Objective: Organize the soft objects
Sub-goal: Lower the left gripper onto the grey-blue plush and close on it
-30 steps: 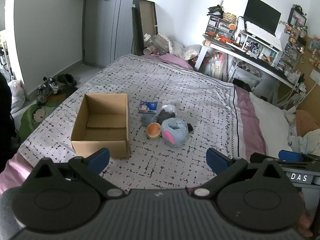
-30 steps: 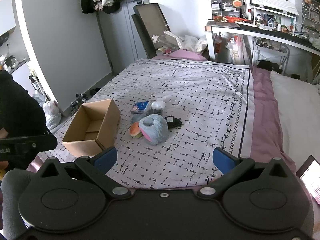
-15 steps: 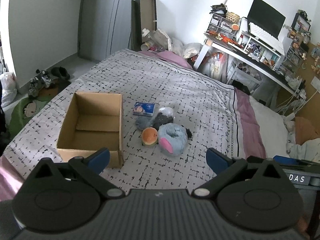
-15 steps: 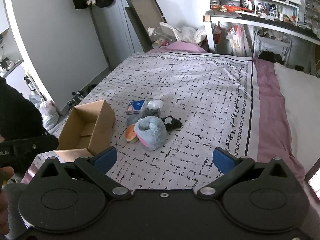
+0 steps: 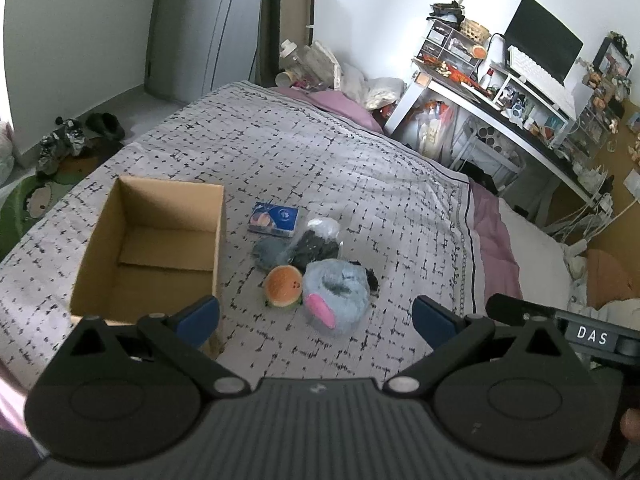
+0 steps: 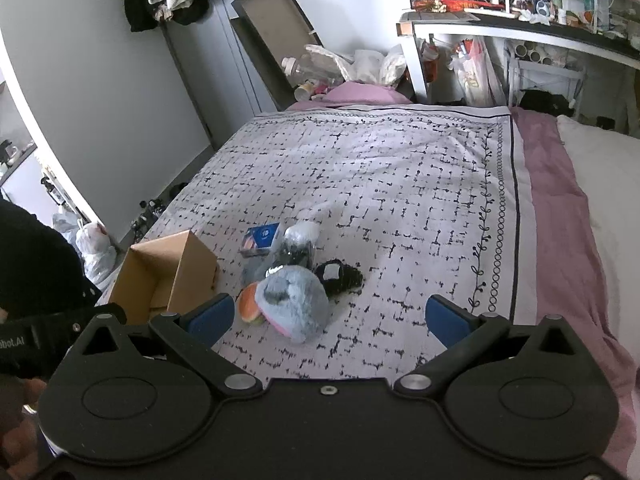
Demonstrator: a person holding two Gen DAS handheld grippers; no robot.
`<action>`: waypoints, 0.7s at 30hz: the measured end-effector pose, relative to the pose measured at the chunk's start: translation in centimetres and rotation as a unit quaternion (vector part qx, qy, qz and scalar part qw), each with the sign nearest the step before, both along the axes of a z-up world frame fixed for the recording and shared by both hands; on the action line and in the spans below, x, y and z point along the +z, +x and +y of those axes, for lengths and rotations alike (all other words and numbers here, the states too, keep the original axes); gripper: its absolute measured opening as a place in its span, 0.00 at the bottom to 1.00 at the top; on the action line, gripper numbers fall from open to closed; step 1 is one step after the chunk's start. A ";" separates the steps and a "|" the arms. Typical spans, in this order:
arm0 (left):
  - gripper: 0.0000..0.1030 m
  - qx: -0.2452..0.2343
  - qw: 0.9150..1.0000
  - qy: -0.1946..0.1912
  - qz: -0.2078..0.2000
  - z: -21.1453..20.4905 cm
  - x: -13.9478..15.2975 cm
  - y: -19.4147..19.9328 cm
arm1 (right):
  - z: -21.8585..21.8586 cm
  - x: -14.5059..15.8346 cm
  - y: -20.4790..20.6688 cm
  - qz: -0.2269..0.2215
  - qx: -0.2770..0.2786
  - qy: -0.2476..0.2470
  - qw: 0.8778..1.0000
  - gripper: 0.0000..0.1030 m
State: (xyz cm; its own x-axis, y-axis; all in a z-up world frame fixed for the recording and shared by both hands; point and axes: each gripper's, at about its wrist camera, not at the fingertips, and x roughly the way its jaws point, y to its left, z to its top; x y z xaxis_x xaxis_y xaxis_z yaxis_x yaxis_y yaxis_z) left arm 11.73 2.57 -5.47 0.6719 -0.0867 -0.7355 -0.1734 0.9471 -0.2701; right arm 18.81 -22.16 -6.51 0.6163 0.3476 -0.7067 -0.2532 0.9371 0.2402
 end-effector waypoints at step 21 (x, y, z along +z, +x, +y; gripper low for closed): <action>0.88 -0.011 0.999 -0.031 0.038 -1.4 -5.0 7.4 | -2.8 -6.0 7.1 0.067 -0.045 0.105 0.991 0.87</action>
State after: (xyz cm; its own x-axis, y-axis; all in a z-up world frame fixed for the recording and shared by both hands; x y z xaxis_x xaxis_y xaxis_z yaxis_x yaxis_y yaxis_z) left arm 19.15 1.17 -10.48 0.6123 -0.1474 -0.7767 -0.1748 0.9329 -0.3148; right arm 25.95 -24.99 -12.54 0.5562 0.4432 -0.7030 -0.1234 0.8806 0.4576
